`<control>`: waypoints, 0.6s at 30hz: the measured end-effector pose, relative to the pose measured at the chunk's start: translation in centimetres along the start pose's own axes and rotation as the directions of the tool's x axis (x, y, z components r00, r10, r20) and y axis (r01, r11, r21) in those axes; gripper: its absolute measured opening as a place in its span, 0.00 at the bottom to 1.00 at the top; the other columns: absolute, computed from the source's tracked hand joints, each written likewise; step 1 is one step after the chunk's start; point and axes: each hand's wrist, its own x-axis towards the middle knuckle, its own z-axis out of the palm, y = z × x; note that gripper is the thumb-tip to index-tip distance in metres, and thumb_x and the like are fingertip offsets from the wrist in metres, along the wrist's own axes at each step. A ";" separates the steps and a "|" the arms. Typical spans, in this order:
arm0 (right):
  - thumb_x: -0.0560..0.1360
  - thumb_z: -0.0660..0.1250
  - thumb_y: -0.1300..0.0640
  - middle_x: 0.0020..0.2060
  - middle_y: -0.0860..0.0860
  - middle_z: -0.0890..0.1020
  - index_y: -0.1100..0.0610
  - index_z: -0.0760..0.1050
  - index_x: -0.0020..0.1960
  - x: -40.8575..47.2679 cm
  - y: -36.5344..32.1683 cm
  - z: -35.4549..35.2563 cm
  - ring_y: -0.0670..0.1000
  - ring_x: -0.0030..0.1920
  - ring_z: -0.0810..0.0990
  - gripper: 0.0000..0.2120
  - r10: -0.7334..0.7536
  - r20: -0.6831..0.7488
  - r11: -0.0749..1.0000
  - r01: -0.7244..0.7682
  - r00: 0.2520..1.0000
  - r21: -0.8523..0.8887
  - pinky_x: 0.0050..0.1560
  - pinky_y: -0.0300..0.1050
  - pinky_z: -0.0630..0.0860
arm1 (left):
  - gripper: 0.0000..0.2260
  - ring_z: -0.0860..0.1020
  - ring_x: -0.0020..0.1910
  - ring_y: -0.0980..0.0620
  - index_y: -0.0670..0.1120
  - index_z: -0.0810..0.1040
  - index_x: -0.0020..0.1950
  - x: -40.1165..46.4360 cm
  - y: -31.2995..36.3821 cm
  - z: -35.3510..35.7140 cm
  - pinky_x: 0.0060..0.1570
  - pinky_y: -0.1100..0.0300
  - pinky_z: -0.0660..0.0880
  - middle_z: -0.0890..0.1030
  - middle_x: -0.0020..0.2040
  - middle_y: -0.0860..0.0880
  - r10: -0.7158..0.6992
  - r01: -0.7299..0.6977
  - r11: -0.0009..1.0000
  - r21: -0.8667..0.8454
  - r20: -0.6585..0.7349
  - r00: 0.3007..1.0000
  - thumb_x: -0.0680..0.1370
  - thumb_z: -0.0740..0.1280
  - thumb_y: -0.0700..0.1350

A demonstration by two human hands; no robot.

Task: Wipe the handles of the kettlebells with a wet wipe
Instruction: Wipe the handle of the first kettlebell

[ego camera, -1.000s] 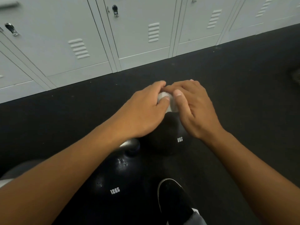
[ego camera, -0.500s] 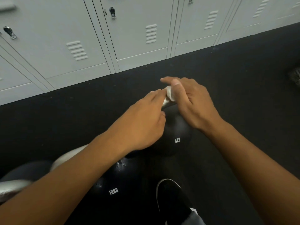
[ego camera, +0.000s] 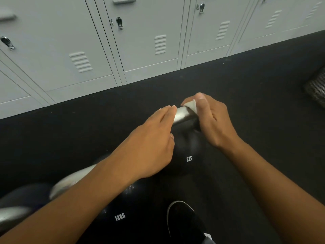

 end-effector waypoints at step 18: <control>0.89 0.48 0.55 0.36 0.43 0.81 0.43 0.77 0.42 -0.5 0.5 -0.3 0.35 0.39 0.80 0.24 0.480 -0.085 0.844 -0.433 0.873 0.317 0.41 0.26 0.71 | 0.31 0.50 0.82 0.58 0.53 0.42 0.84 -0.1 0.0 0.3 0.77 0.62 0.56 0.45 0.84 0.58 0.020 -0.020 0.999 0.050 0.009 1.000 0.86 0.56 0.48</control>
